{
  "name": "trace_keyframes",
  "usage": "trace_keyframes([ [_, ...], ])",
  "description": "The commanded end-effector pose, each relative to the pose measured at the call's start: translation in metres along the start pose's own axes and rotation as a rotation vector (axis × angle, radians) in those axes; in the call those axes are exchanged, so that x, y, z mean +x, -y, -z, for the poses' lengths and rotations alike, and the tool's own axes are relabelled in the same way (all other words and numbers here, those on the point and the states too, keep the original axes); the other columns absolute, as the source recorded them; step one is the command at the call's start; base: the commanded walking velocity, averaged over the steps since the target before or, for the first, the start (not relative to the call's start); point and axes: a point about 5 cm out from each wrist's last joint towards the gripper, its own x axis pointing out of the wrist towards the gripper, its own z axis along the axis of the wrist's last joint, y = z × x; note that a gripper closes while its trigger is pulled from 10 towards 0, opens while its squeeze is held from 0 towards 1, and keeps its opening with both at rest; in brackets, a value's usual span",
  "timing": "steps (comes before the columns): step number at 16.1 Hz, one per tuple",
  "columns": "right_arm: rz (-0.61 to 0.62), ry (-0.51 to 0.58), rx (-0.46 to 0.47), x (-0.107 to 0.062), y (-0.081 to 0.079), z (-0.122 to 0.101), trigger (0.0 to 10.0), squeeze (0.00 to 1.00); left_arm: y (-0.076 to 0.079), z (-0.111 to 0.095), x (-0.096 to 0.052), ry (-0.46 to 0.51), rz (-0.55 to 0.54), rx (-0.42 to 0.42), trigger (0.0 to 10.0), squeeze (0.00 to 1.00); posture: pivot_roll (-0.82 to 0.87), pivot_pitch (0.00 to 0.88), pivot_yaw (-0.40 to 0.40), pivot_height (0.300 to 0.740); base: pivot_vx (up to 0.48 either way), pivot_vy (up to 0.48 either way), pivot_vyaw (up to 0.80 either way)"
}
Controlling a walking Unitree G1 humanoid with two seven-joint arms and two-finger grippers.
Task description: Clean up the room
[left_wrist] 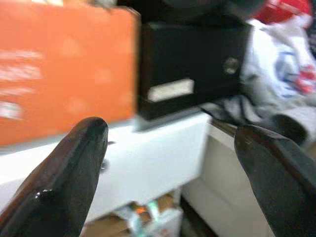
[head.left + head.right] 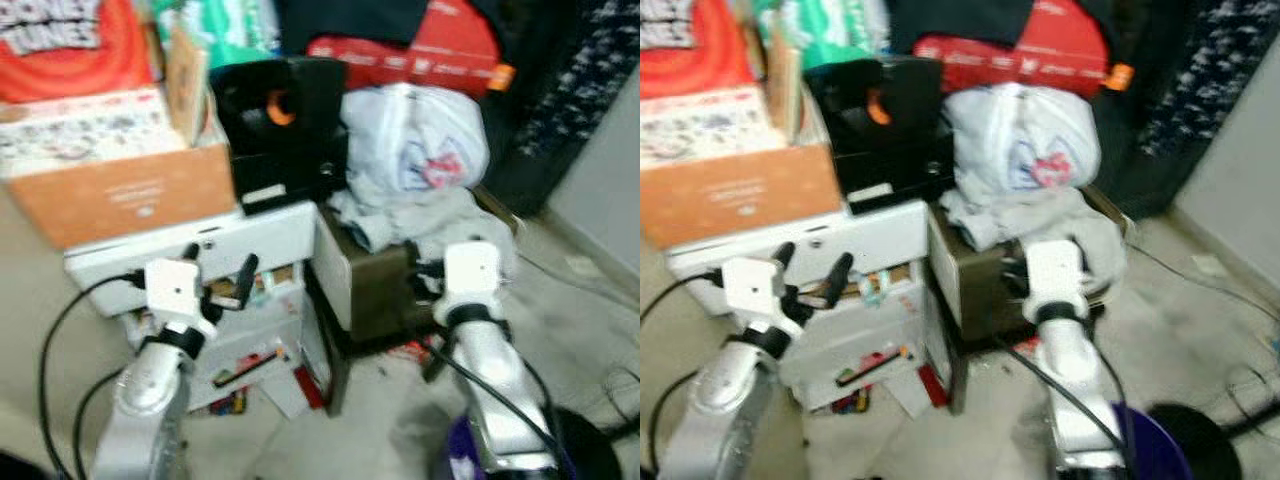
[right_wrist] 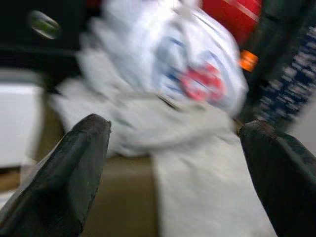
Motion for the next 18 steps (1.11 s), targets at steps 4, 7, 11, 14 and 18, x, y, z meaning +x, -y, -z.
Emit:
trace_keyframes([
  [4,0.029,-0.024,0.011,0.0000,0.0070,0.0049,10.0,0.00,0.0048,-0.0003,0.0022,0.003,0.005,-0.001,10.0,0.00,-0.08,0.017,-0.033,0.740,0.000,0.000,0.80],
  [7,0.024,-0.015,0.021,0.0014,0.0048,0.0027,10.0,0.00,0.0059,0.0001,0.0035,0.004,0.008,-0.004,10.0,0.00,-0.08,0.018,-0.032,0.740,0.000,0.000,0.41],
  [11,0.034,-0.017,0.030,0.0010,0.0068,0.0036,10.0,0.00,0.0056,0.0009,0.0039,0.000,0.010,-0.007,10.0,0.00,-0.08,0.023,-0.030,0.740,0.000,-0.142,0.00],
  [14,0.039,-0.016,0.031,0.0011,0.0064,0.0031,10.0,0.00,0.0063,0.0015,0.0038,-0.003,0.016,-0.007,10.0,0.00,-0.08,0.027,-0.027,0.740,0.000,-0.329,0.00],
  [18,0.040,-0.018,0.032,0.0013,0.0061,0.0035,10.0,0.00,0.0062,0.0022,0.0037,-0.008,0.017,-0.008,10.0,0.00,-0.08,0.033,-0.026,0.740,0.000,-0.315,0.00],
])
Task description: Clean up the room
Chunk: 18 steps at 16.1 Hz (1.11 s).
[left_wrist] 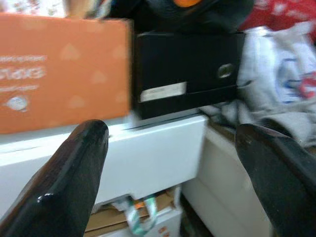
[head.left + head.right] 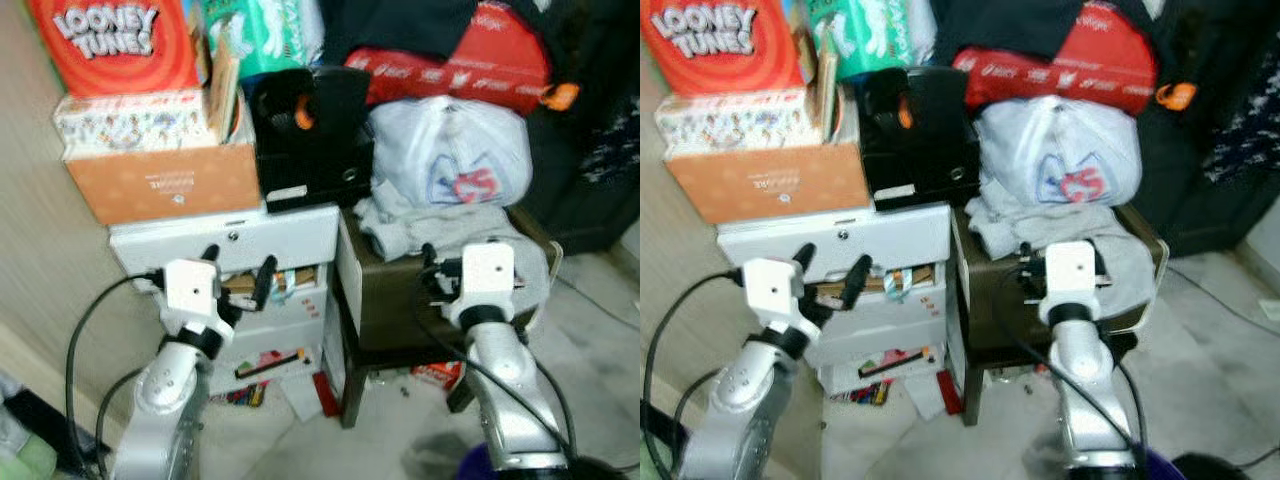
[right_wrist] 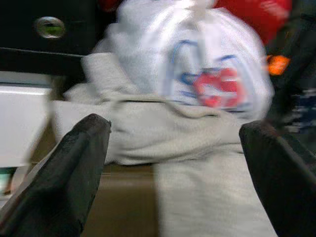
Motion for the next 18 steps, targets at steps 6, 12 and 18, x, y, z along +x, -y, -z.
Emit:
trace_keyframes([
  [6,-0.001,0.015,-0.013,0.0012,-0.0015,-0.0042,10.0,0.00,-0.0020,0.0014,-0.0004,-0.007,-0.015,-0.002,10.0,0.00,-0.08,0.035,-0.027,0.740,0.000,-0.220,0.00],
  [12,-0.017,0.014,-0.024,0.0021,-0.0046,-0.0032,10.0,0.00,-0.0056,0.0045,-0.0010,-0.009,-0.036,0.010,10.0,0.00,-0.08,0.022,-0.033,0.740,0.000,0.000,0.61],
  [18,-0.020,0.014,-0.024,0.0040,-0.0060,-0.0026,10.0,0.00,-0.0044,0.0055,0.0018,-0.009,-0.017,0.014,10.0,0.00,-0.08,0.007,-0.030,0.740,0.000,0.000,0.80],
])
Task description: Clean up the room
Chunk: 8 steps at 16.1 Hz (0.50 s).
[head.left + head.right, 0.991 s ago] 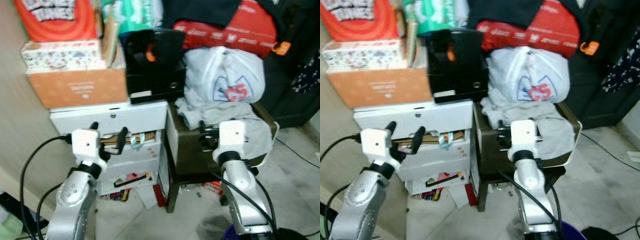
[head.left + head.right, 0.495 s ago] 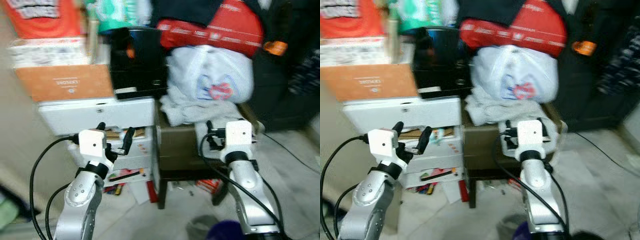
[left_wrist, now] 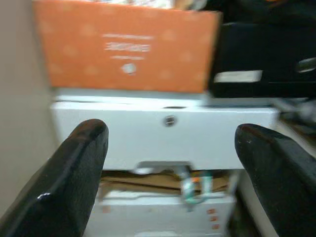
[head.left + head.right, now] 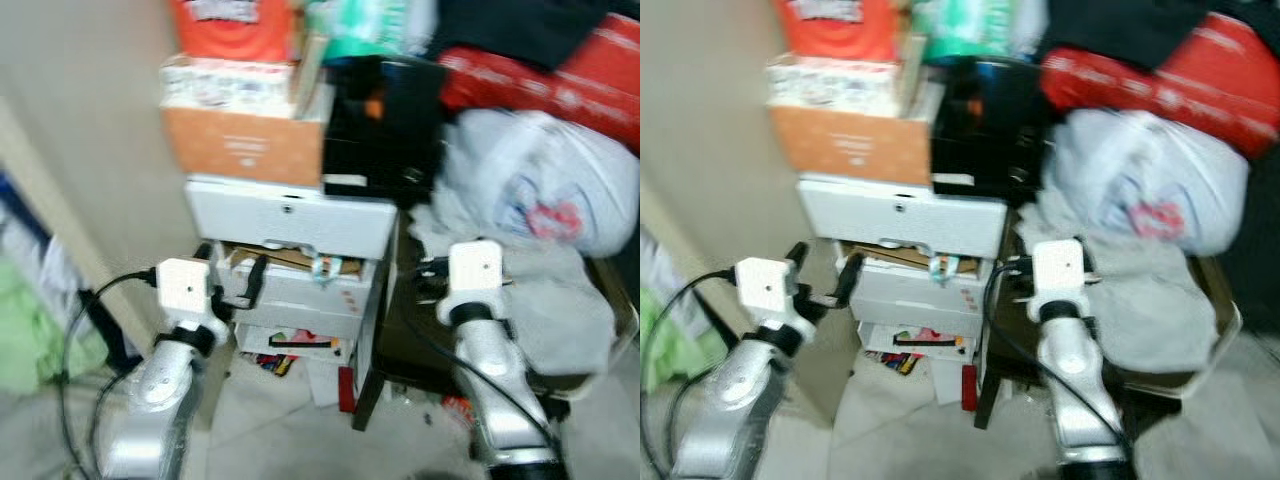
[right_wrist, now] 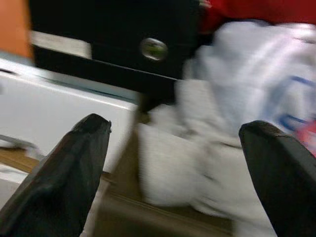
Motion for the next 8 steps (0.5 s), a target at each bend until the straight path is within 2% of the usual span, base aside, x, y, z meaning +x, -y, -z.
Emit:
trace_keyframes([
  [1,0.007,0.003,-0.011,0.0007,0.0047,0.0003,10.0,0.00,0.0024,-0.0010,0.0013,0.004,0.012,0.013,10.0,0.00,-0.08,0.007,-0.030,0.740,0.000,0.000,0.80],
  [8,0.007,0.007,-0.013,0.0027,0.0040,0.0001,10.0,0.00,0.0033,-0.0005,0.0023,0.005,0.022,0.014,10.0,0.00,-0.08,0.006,-0.032,0.740,0.000,0.000,0.80],
])
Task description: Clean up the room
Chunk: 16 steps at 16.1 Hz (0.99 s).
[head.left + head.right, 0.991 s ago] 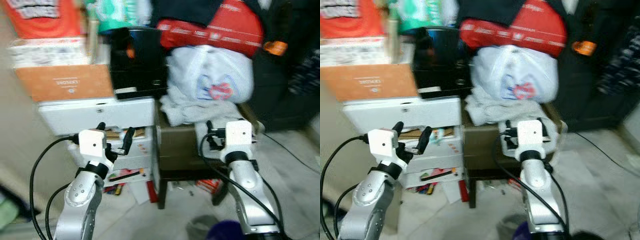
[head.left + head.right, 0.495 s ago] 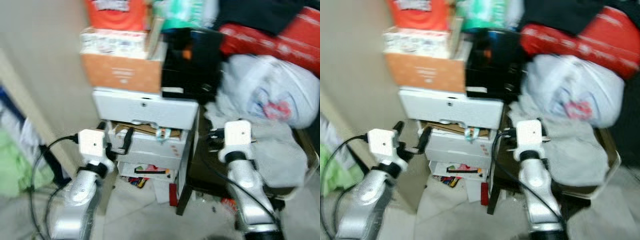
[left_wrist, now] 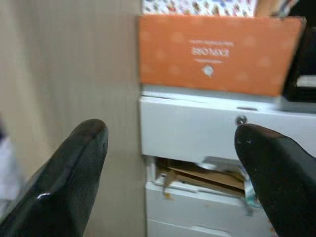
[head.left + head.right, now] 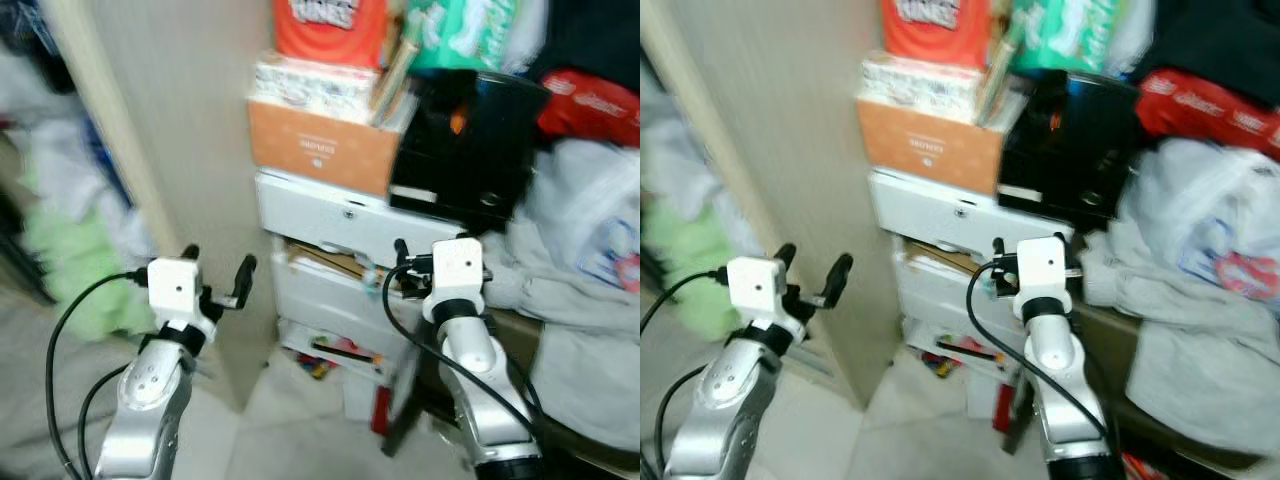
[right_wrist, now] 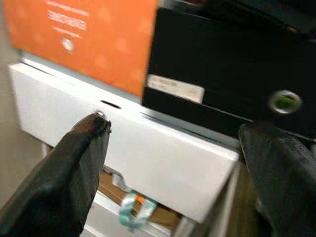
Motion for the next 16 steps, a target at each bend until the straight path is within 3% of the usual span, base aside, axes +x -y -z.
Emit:
trace_keyframes([
  [1,0.014,-0.002,-0.003,0.001,0.004,0.001,10.0,0.00,0.003,-0.001,0.000,0.002,0.020,0.015,10.0,0.00,-0.08,0.006,-0.032,0.740,0.000,0.000,0.80],
  [16,0.002,0.040,-0.005,0.014,0.001,-0.010,10.0,0.00,-0.002,-0.006,0.009,0.032,-0.008,0.026,10.0,0.00,-0.08,0.017,-0.031,0.740,0.000,0.000,0.80],
])
